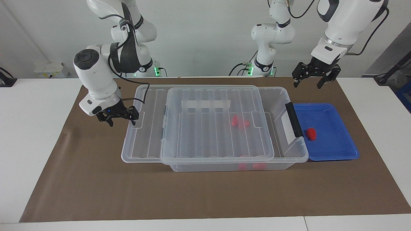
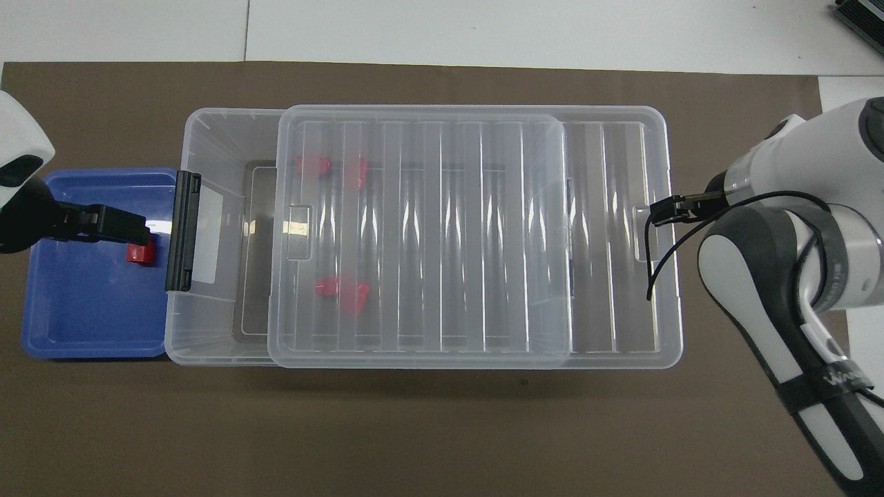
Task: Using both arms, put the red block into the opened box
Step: 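Slide the clear lid away from the blue box with the right gripper, then move the left gripper above the red block on the blue box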
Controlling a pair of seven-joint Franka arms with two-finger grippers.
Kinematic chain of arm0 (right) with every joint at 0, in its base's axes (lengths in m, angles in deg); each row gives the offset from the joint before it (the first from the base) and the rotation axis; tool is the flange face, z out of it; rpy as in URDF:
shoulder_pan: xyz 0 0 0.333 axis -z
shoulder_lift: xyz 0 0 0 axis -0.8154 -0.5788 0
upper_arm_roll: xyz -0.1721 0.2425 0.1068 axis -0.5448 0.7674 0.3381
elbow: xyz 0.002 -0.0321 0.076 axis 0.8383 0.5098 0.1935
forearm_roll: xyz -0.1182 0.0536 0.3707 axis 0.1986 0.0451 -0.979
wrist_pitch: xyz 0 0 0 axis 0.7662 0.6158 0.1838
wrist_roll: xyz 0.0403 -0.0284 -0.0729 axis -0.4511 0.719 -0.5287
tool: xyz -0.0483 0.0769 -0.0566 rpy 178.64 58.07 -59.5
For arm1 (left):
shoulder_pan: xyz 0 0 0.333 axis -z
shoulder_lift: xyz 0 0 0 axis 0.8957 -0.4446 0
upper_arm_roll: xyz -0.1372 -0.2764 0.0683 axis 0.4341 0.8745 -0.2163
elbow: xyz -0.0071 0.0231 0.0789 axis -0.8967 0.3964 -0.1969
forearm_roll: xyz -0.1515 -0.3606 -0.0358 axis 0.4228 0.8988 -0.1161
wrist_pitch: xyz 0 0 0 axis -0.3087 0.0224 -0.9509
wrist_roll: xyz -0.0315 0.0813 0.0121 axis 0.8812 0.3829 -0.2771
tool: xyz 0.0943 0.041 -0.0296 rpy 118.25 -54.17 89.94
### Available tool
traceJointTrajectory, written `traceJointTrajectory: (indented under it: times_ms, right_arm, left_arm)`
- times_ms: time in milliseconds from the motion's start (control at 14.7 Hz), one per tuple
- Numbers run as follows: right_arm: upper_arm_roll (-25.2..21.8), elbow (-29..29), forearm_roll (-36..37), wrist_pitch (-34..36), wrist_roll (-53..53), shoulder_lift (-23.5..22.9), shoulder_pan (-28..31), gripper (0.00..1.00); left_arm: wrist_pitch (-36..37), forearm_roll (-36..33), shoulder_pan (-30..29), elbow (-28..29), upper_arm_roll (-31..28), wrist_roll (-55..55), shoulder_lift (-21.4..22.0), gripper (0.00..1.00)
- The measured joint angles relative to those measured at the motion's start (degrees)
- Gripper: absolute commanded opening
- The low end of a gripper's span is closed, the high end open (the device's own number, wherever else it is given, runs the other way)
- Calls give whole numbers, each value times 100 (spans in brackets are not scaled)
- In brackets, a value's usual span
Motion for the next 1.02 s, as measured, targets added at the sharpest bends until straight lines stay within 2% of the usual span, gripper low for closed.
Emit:
traceJointTrajectory:
  times_ms: [682, 1023]
  right_arm:
    - [-7, 5, 0, 163, -581, 9, 620, 100]
    - [-8, 5, 0, 164, -666, 10, 752, 100]
  left_arm:
    - [0, 0, 0, 0, 0, 0, 0, 100]
    - [1, 0, 0, 0, 0, 0, 0, 100]
